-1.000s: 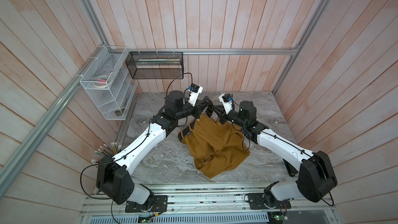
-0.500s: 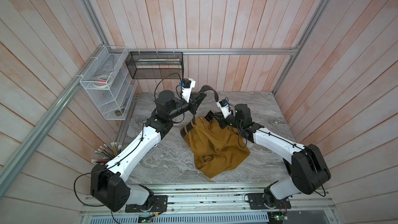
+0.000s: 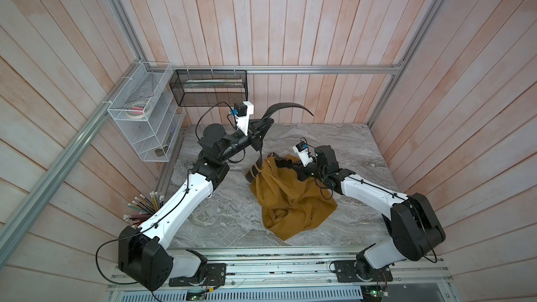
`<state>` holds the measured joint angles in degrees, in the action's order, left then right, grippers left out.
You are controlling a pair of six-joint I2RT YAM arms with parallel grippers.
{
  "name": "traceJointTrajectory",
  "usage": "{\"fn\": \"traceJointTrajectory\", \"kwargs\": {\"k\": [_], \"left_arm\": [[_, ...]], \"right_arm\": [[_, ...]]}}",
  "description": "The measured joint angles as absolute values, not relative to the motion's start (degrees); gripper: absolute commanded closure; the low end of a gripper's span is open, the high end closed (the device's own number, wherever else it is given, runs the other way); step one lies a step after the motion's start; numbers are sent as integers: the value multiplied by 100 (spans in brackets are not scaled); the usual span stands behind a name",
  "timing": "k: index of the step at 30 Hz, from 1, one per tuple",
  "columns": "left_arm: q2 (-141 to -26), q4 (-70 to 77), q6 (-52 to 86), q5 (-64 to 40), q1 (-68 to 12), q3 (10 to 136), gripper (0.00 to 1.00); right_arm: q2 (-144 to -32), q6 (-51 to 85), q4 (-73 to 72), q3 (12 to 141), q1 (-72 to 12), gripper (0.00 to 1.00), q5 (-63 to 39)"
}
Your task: Remove the belt from the trousers
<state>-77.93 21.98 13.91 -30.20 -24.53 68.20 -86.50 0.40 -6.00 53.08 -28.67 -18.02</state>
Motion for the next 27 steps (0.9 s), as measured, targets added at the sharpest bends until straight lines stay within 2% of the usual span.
{"fn": "traceJointTrajectory", "kwargs": {"k": [3, 5, 6, 8, 9, 10, 11, 14, 22, 27], "left_arm": [[-7955, 2318, 1599, -2985, -2233, 6499, 100], [-8125, 2255, 1616, -2880, -2126, 6351, 90], [-8224, 2161, 1588, -2792, -2099, 6307, 80], [-8392, 1920, 1444, -2633, -2091, 6267, 52], [-8466, 1778, 1387, -2547, -2091, 6259, 32], [-8506, 1660, 1310, -2467, -2099, 6243, 21], [-8519, 1520, 1205, -2342, -2123, 6208, 17], [-8453, 1216, 672, -1916, -2257, 6095, 12], [-7623, 1253, -996, -1505, -2860, 5776, 14], [-7848, 1483, -2145, -1533, -3675, 5839, 12]], "right_arm": [[-8414, 106, -596, 5225, -2856, 100, -1782], [-8283, 150, -593, 5225, -2836, 100, -1750], [-8206, 176, -561, 5231, -2825, 100, -1728], [-8106, 242, -414, 5304, -2792, 100, -1684], [-8079, 292, -298, 5380, -2770, 100, -1667], [-8068, 327, -193, 5461, -2755, 100, -1656], [-8066, 373, -62, 5572, -2740, 100, -1634], [-8066, 495, 342, 5913, -2687, 100, -1535], [-8066, 668, 1267, 6757, -2604, 100, -1347], [-8016, 729, 1555, 6973, -2604, 100, -1356]]}}
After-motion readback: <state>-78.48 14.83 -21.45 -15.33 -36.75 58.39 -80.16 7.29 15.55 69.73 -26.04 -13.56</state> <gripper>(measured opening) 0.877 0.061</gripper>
